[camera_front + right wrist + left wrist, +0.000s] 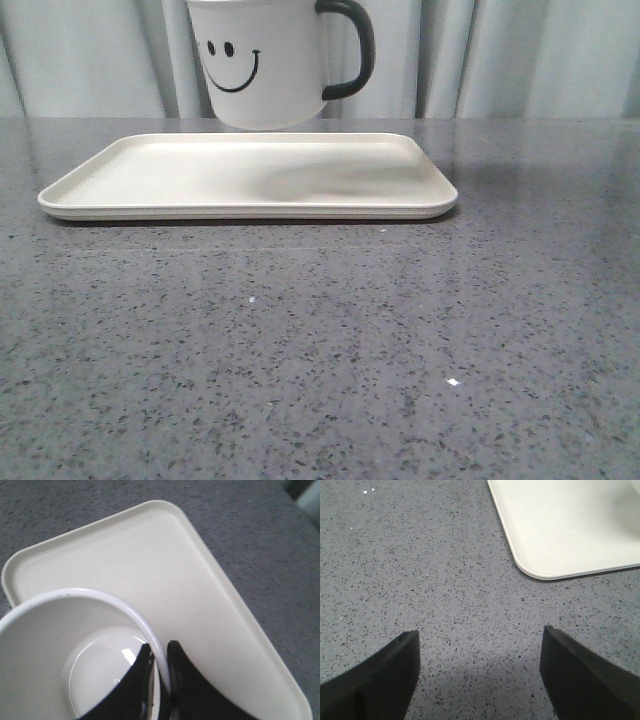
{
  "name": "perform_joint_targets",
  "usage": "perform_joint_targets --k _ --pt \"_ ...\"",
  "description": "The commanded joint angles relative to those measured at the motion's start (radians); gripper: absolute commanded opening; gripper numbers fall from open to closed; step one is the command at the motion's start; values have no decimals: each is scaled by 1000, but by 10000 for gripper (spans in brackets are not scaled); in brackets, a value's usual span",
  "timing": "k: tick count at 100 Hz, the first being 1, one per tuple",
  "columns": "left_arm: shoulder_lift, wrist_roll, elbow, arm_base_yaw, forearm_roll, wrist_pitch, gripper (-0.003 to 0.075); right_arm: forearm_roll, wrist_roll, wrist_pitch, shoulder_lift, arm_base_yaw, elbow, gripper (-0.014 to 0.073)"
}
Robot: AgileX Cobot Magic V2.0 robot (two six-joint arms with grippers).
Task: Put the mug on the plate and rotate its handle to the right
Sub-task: 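Lift the mug with the right gripper and rotate it, turning the handle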
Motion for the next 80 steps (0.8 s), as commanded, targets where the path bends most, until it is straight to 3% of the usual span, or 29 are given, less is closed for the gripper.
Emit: perform_joint_targets --k 1,32,80 --pt "0 -12 -27 -7 18 -70 491 92 -106 31 -6 -1 -73 -60" --pt "0 -12 -27 -7 18 -70 491 139 -249 226 125 -5 -244 -60" --pt "0 -12 -27 -7 17 -64 491 372 -356 233 161 -102 -259 -60"
